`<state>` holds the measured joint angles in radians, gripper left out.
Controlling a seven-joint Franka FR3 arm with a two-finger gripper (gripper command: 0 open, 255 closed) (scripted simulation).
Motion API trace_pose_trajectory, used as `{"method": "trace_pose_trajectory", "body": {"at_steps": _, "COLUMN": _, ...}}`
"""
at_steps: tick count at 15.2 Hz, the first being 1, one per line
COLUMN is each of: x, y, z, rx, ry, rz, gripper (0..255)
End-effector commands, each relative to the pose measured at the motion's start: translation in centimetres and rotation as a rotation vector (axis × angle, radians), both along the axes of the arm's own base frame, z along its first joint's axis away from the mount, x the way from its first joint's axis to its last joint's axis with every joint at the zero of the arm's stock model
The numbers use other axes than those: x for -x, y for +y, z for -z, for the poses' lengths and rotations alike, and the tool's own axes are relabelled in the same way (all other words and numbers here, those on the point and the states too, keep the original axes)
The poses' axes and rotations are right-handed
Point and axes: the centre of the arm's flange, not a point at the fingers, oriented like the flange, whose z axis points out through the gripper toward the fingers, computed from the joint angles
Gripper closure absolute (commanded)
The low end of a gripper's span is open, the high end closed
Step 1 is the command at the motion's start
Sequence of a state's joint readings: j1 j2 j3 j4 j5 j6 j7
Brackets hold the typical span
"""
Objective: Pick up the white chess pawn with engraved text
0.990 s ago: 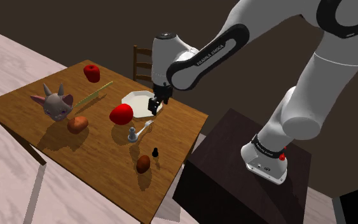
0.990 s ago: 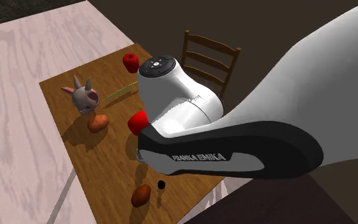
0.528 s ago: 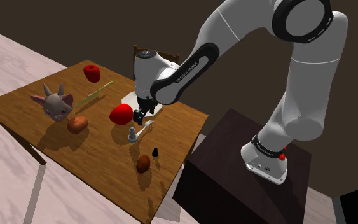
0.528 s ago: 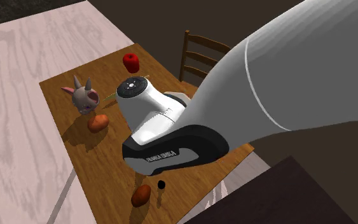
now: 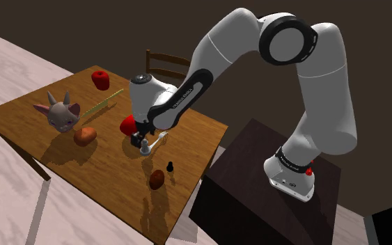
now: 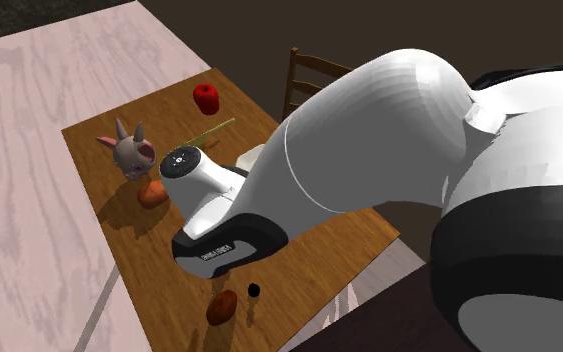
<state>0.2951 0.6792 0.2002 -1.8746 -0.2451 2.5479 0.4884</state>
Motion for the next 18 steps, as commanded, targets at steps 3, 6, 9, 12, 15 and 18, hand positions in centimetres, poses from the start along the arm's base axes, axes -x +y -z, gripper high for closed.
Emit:
{"method": "trace_pose_trajectory", "body": {"at_steps": 3, "x": -0.2, "y": 0.1, "z": 2.2, "rx": 0.0, "ry": -0.001, "rz": 0.0, "gripper": 0}}
{"method": "trace_pose_trajectory", "body": {"at_steps": 6, "x": -0.2, "y": 0.1, "z": 3.5, "rx": 0.0, "ry": -0.001, "rz": 0.0, "gripper": 0}}
{"method": "trace_pose_trajectory", "body": {"at_steps": 9, "x": -0.2, "y": 0.1, "z": 3.5, "rx": 0.0, "ry": -0.001, "rz": 0.0, "gripper": 255}}
{"method": "trace_pose_trajectory", "body": {"at_steps": 12, "x": -0.2, "y": 0.1, "z": 3.4, "rx": 0.0, "ry": -0.001, "rz": 0.0, "gripper": 255}}
{"method": "trace_pose_trajectory", "body": {"at_steps": 15, "x": -0.2, "y": 0.1, "z": 3.5, "rx": 0.0, "ry": -0.001, "rz": 0.0, "gripper": 255}}
{"method": "trace_pose_trajectory", "body": {"at_steps": 18, "x": -0.2, "y": 0.1, "z": 3.0, "rx": 0.0, "ry": -0.001, "rz": 0.0, "gripper": 255}}
